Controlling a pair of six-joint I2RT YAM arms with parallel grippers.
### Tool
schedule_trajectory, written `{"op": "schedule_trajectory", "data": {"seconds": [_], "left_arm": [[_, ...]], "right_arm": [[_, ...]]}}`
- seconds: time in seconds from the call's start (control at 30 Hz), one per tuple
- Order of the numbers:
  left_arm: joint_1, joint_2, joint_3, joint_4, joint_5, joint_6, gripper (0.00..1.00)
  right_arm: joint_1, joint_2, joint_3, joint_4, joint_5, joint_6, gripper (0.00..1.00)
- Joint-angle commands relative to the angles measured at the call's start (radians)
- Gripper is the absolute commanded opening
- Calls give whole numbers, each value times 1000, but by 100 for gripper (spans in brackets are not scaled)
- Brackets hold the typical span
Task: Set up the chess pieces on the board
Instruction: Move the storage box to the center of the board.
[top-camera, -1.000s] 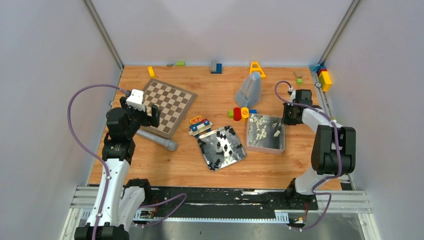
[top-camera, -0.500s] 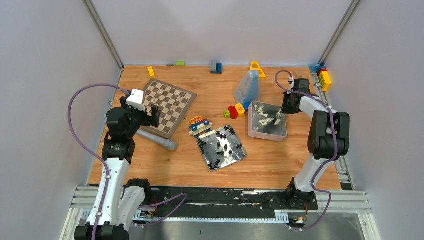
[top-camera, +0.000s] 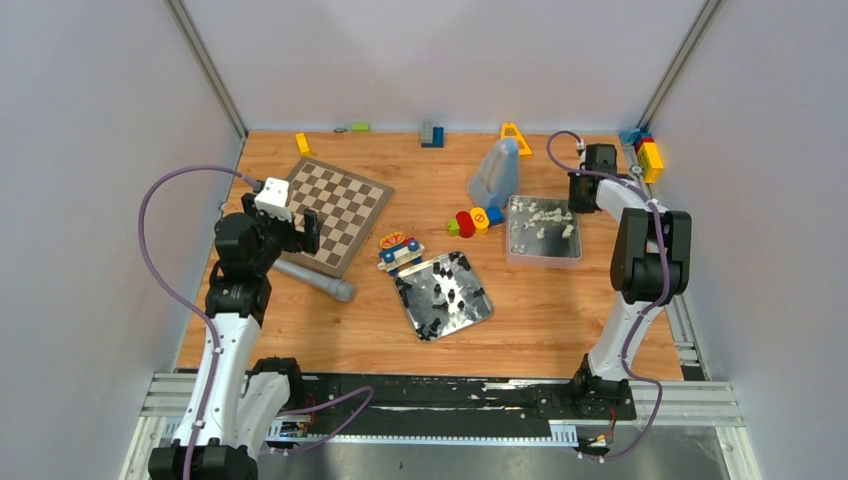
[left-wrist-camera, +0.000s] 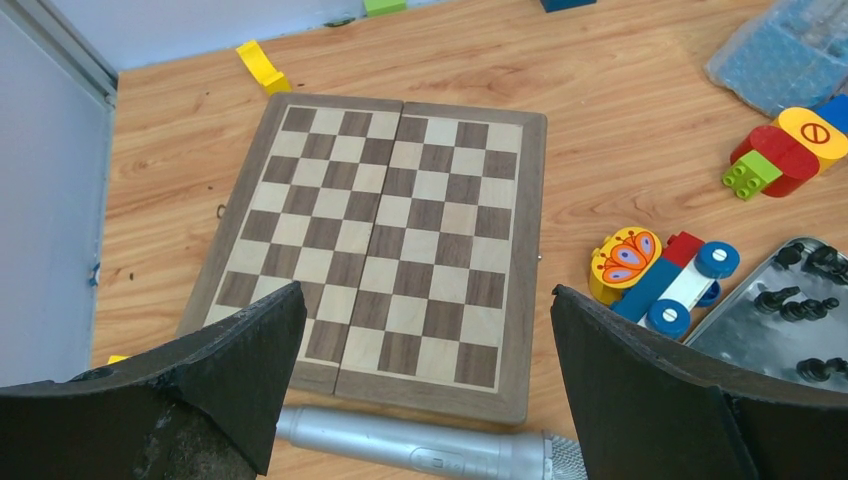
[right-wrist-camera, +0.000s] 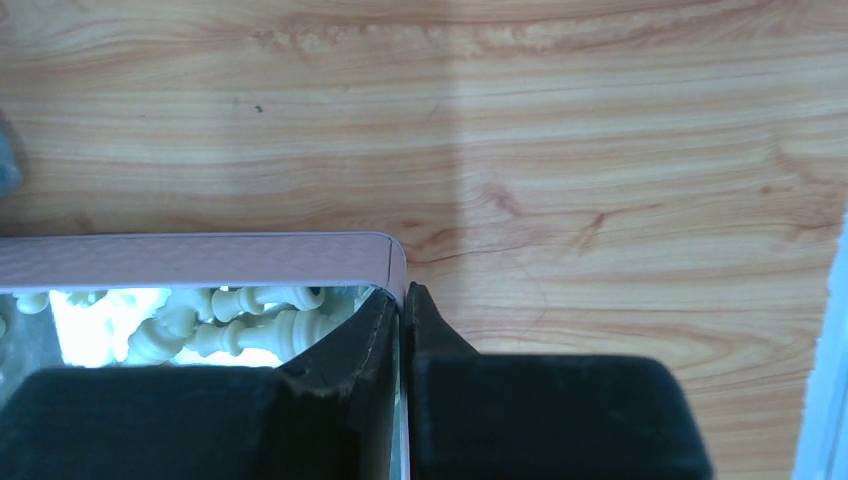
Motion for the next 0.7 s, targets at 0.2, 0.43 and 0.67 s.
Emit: {"op": "schedule_trajectory", "data": {"seconds": [0.2,0.43,0.67], "left_arm": [[-5,8,19,46,11,17,100],[-5,12,20,45,11,19,100],[-5,8,26,30,11,32,100]], "right_arm": [[-19,26,83,7,128,-119,0],[-19,57,152,8,111,-128,13],[-18,-21,173,-3,0,-123,51]]}}
